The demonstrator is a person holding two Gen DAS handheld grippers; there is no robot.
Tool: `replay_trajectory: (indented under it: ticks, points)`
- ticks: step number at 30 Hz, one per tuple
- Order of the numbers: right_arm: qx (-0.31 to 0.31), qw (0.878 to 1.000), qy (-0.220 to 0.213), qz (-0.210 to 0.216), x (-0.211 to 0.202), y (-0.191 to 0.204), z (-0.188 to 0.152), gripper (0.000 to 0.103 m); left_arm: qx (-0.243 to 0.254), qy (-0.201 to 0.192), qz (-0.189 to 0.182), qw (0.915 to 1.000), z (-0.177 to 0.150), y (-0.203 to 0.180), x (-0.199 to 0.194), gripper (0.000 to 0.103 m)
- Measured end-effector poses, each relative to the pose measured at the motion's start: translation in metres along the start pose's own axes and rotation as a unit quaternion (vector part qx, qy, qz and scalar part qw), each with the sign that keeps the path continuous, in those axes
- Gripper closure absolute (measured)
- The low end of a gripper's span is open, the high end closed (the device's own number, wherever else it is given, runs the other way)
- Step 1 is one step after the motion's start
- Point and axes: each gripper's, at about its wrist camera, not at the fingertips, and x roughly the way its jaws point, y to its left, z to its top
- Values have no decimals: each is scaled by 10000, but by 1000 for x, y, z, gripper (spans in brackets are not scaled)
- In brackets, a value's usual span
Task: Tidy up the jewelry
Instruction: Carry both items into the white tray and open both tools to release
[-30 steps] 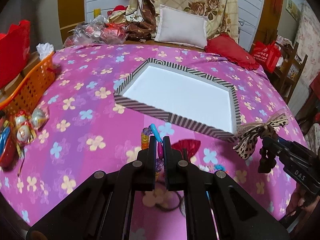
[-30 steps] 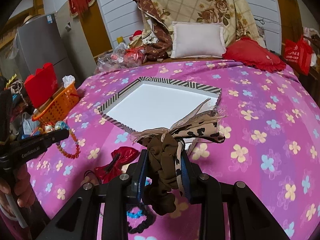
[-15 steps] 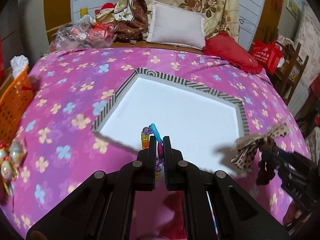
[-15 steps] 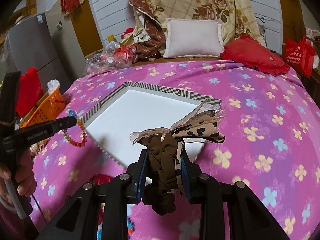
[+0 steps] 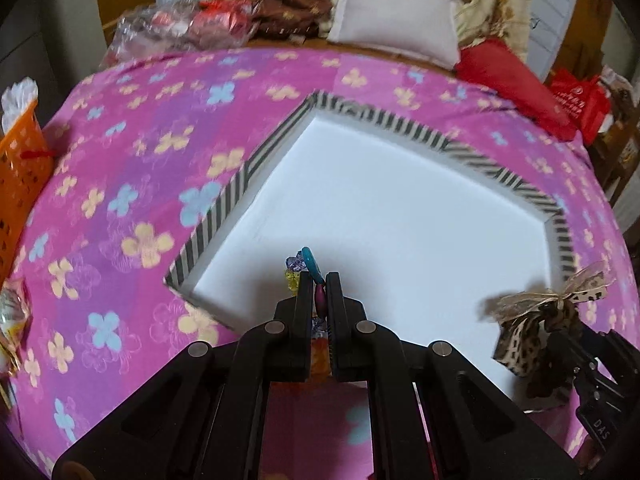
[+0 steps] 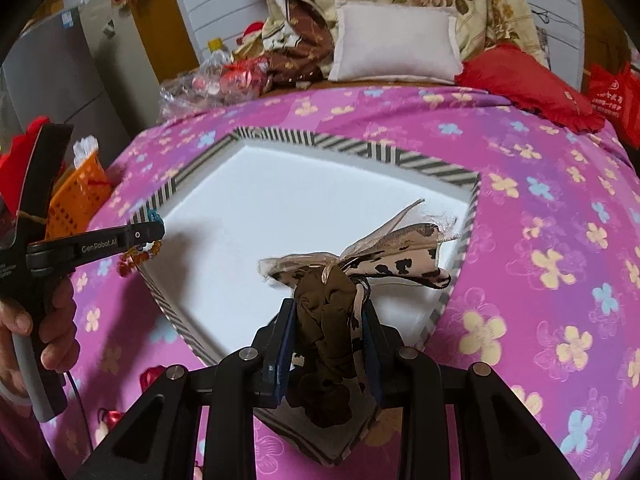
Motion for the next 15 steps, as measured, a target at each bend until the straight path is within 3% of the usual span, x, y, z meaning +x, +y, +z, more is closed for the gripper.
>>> replay_trajectory:
  ticks: [12, 15]
  points:
    - [-222, 9995, 222, -16, -3, 4, -18, 73, 113, 309, -231, 9992, -36, -2, -6, 97]
    - [-245, 9995, 206, 65, -5, 6, -16, 58, 85, 300, -268, 9992, -34, -1, -11, 97]
